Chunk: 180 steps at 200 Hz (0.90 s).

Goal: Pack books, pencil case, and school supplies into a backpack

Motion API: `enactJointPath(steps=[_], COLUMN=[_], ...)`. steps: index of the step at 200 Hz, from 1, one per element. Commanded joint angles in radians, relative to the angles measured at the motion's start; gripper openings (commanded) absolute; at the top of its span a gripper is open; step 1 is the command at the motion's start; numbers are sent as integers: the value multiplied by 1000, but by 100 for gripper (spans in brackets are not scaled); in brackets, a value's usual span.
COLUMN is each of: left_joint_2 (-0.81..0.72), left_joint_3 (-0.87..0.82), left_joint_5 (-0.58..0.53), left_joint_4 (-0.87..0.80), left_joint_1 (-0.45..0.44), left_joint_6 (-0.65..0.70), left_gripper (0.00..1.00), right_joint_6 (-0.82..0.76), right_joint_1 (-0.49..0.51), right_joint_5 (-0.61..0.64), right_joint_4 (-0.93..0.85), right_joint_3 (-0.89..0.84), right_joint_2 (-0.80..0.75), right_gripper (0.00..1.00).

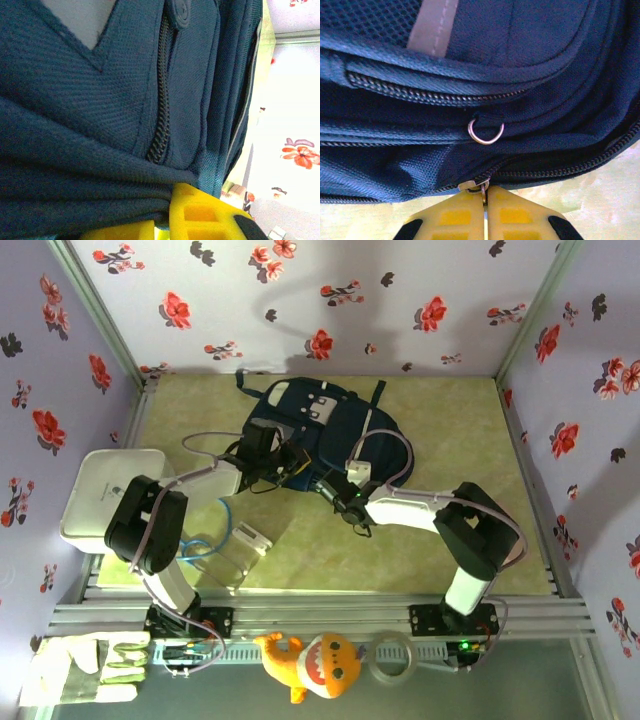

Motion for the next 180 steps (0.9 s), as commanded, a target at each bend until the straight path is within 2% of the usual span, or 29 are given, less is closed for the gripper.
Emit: enactJointPath(steps=[1, 25, 52, 86, 112, 133, 150, 180], left_joint_2=[-36, -48, -59, -40, -46, -71, -102, -172], left_joint_3=[20, 6, -9, -15, -30, -57, -92, -157], left_joint_5=[-5, -4, -4, 39, 53, 52, 52, 51], left_joint_4=[-4, -29, -50, -54, -73, -97, -107, -111], left_joint_1=[26, 42, 62, 98, 145, 197, 242, 302], left_joint_6=[50, 67, 85, 94, 113, 130, 128, 100], left_gripper=[0, 0, 0, 1, 17, 40, 49, 57], right_joint_6=[40, 49, 29, -22, -111, -182, -225, -246], right_joint_1=[-26, -59, -97, -88, -46, -13, 13, 40], right_joint_5=[110, 147, 134, 21, -89, -194, -281, -376], right_joint_4=[-39, -49, -52, -7, 82, 140, 181, 215], right_joint_3=[-47, -113, -151, -108, -45, 35, 105, 229], right_joint_2=[-64, -139, -198, -167, -126, -67, -11, 91], right_gripper=[7, 6, 6, 2, 0, 0, 0, 0])
